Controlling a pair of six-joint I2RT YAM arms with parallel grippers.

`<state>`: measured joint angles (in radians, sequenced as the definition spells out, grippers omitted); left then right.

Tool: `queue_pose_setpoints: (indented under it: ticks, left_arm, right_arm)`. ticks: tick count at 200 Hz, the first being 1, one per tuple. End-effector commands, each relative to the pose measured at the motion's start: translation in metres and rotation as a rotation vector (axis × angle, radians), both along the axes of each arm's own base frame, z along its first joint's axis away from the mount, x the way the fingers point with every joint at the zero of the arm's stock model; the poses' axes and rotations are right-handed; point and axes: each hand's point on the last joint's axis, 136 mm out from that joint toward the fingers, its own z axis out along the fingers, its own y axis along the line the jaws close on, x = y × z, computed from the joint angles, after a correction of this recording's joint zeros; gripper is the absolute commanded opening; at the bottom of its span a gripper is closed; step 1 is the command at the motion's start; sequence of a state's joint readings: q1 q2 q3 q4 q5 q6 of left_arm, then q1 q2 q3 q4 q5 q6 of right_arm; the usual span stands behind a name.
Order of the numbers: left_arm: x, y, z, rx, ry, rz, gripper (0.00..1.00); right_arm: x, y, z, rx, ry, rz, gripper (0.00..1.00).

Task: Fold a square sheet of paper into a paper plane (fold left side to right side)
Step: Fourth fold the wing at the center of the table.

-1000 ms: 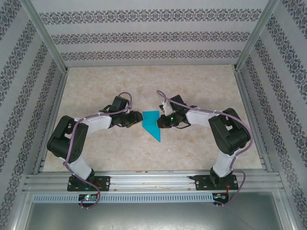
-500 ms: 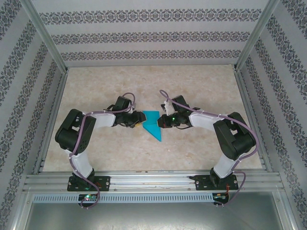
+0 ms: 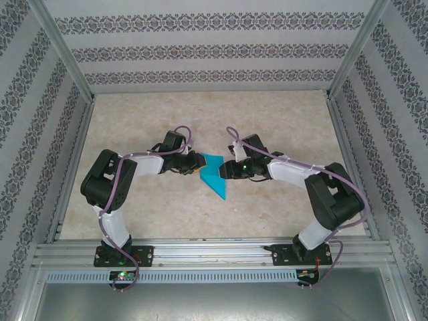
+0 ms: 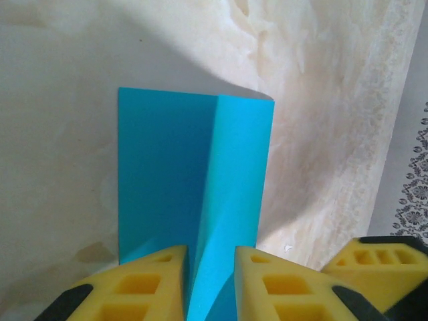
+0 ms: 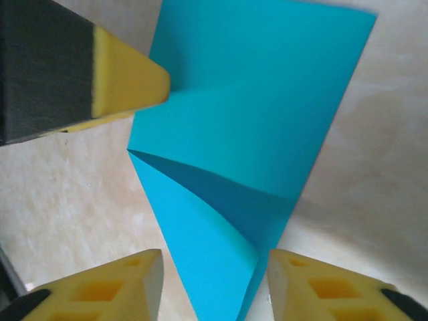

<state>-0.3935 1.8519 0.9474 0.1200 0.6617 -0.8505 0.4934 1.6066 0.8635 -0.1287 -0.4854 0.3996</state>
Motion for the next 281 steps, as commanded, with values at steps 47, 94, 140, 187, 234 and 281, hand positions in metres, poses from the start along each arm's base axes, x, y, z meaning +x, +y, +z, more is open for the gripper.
queue_pose_setpoints:
  ticks: [47,94,140,187,234,281]
  left_arm:
    - [0.001,-0.013,0.042,-0.053,-0.033,-0.037,0.21]
    - [-0.001,-0.017,0.046,-0.077,-0.024,-0.043,0.21]
    - [-0.001,-0.018,0.044,-0.079,-0.018,-0.049,0.21]
    - [-0.001,-0.020,0.045,-0.078,-0.017,-0.050,0.21]
    - [-0.001,-0.019,0.044,-0.075,-0.015,-0.049,0.21]
    - [-0.002,-0.018,0.042,-0.065,-0.012,-0.048,0.21]
  right_arm:
    - [-0.027,-0.003,0.018,-0.309,-0.201,0.004,0.48]
    - [-0.048,0.015,-0.004,-0.511,-0.261,0.049,0.48]
    - [-0.051,0.021,-0.020,-0.582,-0.276,0.080,0.47]
    - [-0.046,0.025,-0.025,-0.620,-0.291,0.091,0.42]
    - [-0.045,0.028,-0.033,-0.655,-0.291,0.115,0.42]
    - [-0.044,0.028,-0.038,-0.680,-0.288,0.126,0.39]
